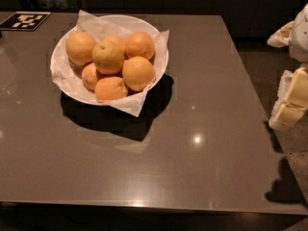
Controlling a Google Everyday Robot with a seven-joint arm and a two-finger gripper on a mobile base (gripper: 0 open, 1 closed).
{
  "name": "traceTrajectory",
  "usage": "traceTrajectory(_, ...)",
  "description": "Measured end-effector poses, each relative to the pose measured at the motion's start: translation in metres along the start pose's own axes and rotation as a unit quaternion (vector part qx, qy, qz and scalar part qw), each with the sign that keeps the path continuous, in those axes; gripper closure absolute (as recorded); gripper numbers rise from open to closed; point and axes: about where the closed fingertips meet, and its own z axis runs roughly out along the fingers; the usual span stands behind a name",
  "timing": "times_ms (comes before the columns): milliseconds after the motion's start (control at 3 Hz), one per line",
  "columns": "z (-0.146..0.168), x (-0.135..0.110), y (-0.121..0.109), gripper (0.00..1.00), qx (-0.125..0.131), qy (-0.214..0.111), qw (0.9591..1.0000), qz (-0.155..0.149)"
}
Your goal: Pick orange from white bowl
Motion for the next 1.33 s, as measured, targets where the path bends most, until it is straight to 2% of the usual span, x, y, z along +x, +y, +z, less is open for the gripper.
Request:
traceTrajectory(333,-0.004,-0.009,-0.001,0.00,0.006,-0.001,1.0000,-0.002)
traceTrajectory(667,-0.014,-0.046,-0.009,0.00,0.009,0.004,0.9999,-0.014)
traceTrajectory(1000,-0.007,-0.088,-0.011,0.00,-0.006,0.014,0.9988,-0.047)
traceTrajectory(1333,-0.008,-0.095,-0.014,0.00,0.002,0.007,0.9987,-0.051)
